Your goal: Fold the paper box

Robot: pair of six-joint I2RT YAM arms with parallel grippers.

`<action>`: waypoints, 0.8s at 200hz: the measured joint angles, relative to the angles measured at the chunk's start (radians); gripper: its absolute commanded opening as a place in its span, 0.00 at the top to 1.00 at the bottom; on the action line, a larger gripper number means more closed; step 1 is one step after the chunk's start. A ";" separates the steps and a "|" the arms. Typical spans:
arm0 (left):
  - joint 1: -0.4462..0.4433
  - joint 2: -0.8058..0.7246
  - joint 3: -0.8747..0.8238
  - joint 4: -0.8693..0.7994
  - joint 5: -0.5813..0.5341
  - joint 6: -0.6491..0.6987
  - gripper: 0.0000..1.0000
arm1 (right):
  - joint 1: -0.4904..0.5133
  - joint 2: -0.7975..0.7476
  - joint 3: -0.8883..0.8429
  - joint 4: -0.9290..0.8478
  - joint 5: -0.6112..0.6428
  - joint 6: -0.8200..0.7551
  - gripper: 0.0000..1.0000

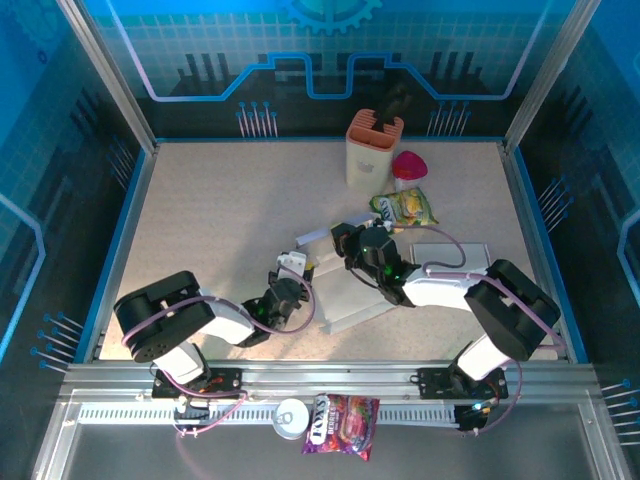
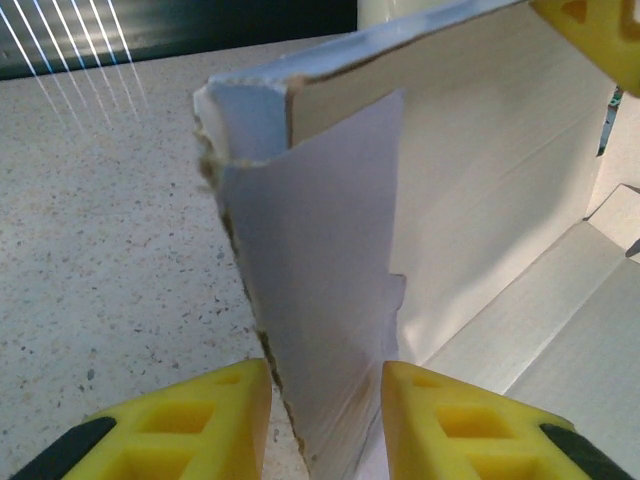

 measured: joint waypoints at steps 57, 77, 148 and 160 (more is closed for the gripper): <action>-0.039 0.017 0.038 -0.041 -0.031 -0.007 0.68 | 0.008 -0.026 -0.080 0.102 0.018 -0.014 1.00; -0.047 0.045 0.040 -0.036 -0.043 -0.011 0.70 | 0.009 -0.026 -0.114 0.142 0.019 -0.014 1.00; -0.070 0.097 0.042 -0.022 -0.072 -0.033 0.71 | 0.018 -0.033 -0.169 0.222 0.019 -0.014 1.00; -0.072 0.097 0.042 -0.022 -0.073 -0.033 0.71 | 0.021 -0.040 -0.171 0.217 0.019 -0.014 1.00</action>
